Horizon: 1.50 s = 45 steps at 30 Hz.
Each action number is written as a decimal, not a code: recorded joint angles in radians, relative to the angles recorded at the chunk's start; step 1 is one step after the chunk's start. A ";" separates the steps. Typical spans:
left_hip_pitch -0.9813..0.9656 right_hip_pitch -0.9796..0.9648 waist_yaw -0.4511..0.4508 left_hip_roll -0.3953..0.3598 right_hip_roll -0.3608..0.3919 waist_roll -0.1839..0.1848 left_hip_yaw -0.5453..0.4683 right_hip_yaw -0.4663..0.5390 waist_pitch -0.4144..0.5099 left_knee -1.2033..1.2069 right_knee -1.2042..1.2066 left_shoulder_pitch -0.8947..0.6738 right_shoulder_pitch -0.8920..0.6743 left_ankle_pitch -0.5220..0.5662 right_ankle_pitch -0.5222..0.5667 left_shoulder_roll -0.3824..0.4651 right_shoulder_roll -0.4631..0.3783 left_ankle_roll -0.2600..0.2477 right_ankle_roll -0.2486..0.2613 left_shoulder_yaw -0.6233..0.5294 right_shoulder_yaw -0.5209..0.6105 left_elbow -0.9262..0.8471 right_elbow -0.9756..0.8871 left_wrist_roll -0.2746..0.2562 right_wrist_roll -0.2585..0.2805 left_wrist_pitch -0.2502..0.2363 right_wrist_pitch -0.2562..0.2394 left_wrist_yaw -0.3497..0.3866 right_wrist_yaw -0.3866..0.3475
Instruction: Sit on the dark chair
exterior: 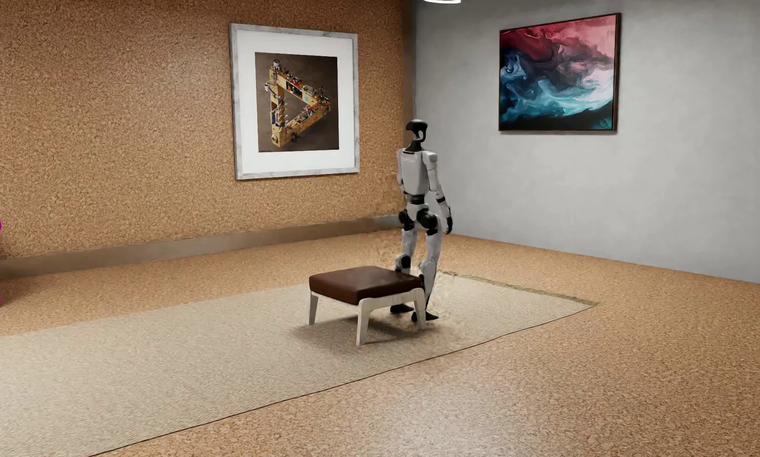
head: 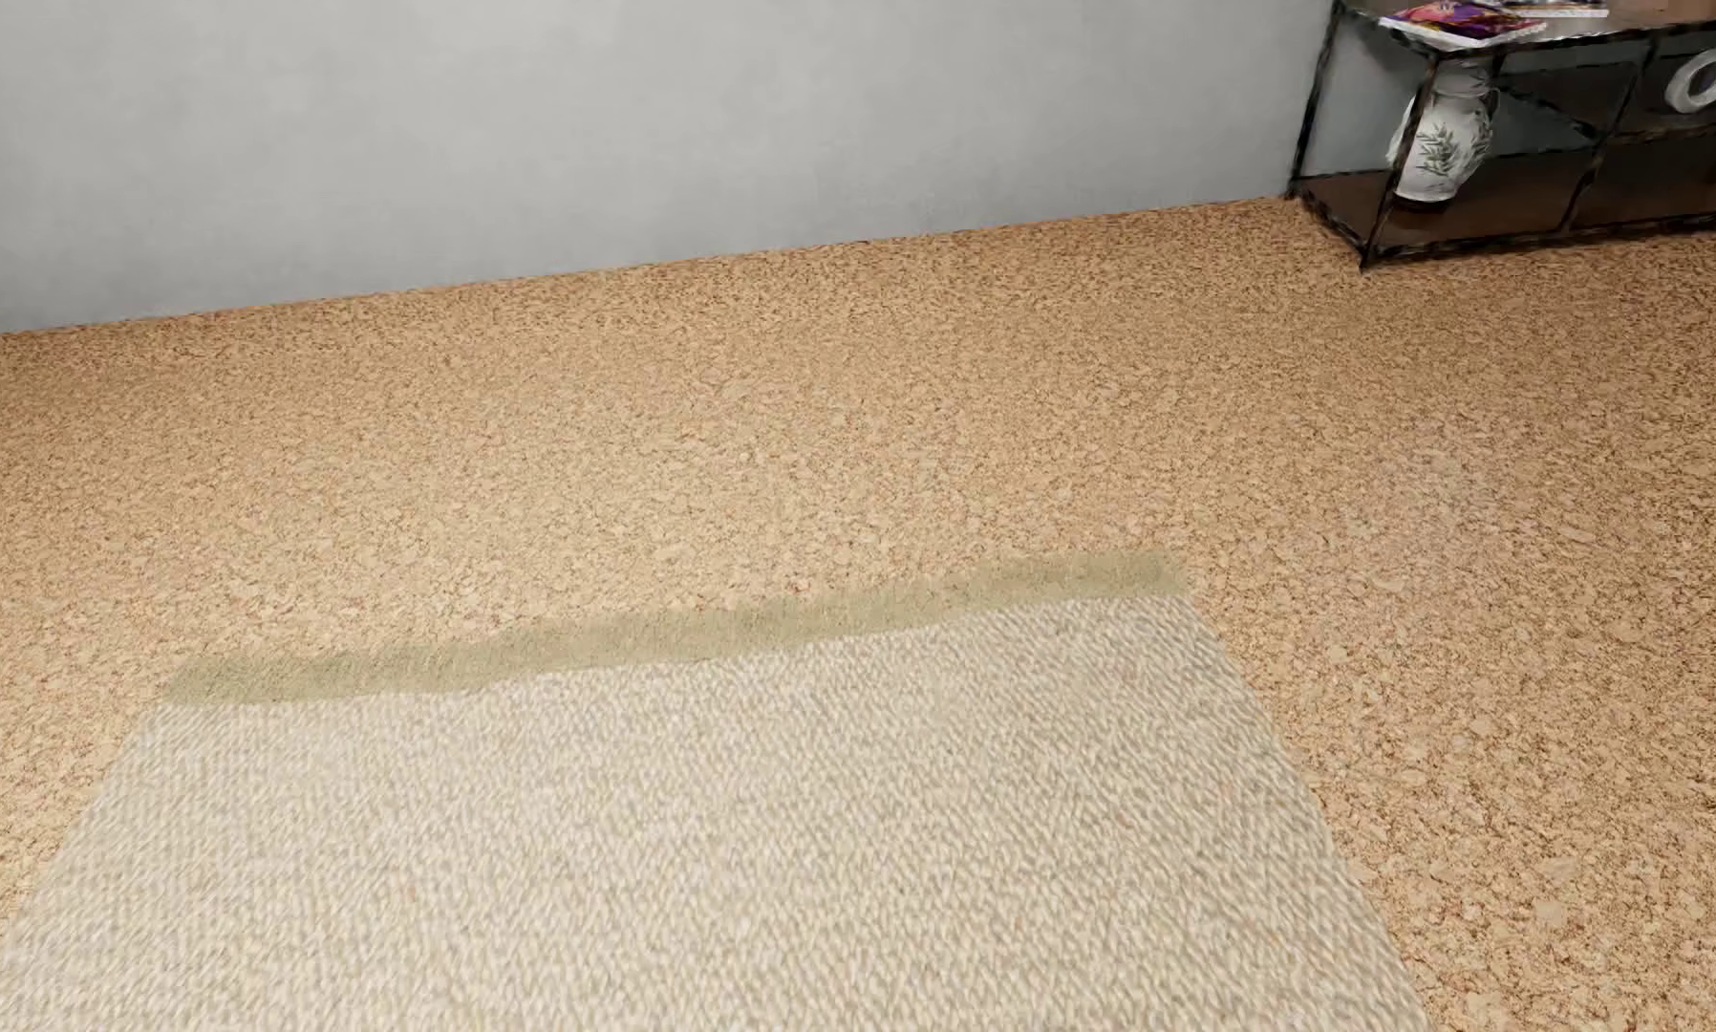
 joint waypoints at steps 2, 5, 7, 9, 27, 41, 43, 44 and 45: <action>0.004 -0.001 -0.004 0.000 -0.002 0.002 0.006 -0.003 0.004 0.000 0.004 -0.019 -0.021 -0.003 0.002 0.028 -0.070 0.002 0.002 -0.013 0.027 -0.021 -0.037 0.011 0.014 0.004 0.033 0.020 0.009; 0.003 0.004 -0.003 0.000 -0.003 -0.003 0.013 -0.012 0.002 0.003 0.001 -0.052 -0.032 -0.002 0.001 0.123 -0.176 -0.003 0.002 -0.033 0.030 -0.036 -0.070 0.059 -0.074 -0.032 -0.019 -0.056 0.063; 0.007 0.009 -0.002 -0.001 -0.003 -0.002 0.012 -0.013 0.000 0.002 0.001 -0.063 -0.037 -0.002 -0.001 0.149 -0.198 0.000 0.004 -0.019 0.013 0.026 -0.002 0.065 -0.049 -0.049 -0.001 0.008 0.014; 0.015 0.016 -0.002 -0.002 -0.006 0.000 0.014 -0.021 -0.003 -0.002 0.000 -0.068 -0.038 -0.003 -0.004 0.145 -0.196 -0.001 0.008 0.014 -0.011 0.131 0.076 0.018 -0.005 -0.036 0.026 0.119 -0.060; -0.061 -0.038 0.005 0.005 0.007 0.001 0.003 -0.009 0.105 0.105 0.079 -0.092 -0.100 0.004 0.000 0.064 -0.093 0.009 -0.017 -0.078 0.114 -0.023 -0.078 -0.005 -0.041 0.015 0.017 0.009 0.095; -0.754 -0.652 0.017 0.098 -0.097 -0.033 -0.055 0.079 0.611 0.783 0.676 -0.578 -0.665 -0.108 -0.121 0.255 -0.194 -0.102 0.097 -0.448 0.583 -0.356 -0.294 0.079 -0.183 -0.147 -0.142 0.054 0.094; -0.877 -0.769 0.021 0.121 -0.126 -0.042 -0.070 0.094 0.682 0.917 0.808 -0.647 -0.758 -0.141 -0.146 0.330 -0.224 -0.135 0.136 -0.490 0.659 -0.482 -0.340 0.088 -0.206 -0.196 -0.169 0.074 0.038; -0.942 -0.829 0.023 0.132 -0.138 -0.043 -0.080 0.104 0.712 0.987 0.875 -0.676 -0.807 -0.159 -0.164 0.374 -0.251 -0.151 0.153 -0.501 0.697 -0.555 -0.384 0.082 -0.214 -0.223 -0.190 0.103 0.009; -1.006 -0.883 0.025 0.142 -0.146 -0.041 -0.089 0.122 0.744 1.057 0.937 -0.710 -0.857 -0.176 -0.186 0.418 -0.283 -0.164 0.162 -0.518 0.735 -0.624 -0.430 0.071 -0.206 -0.245 -0.199 0.137 -0.036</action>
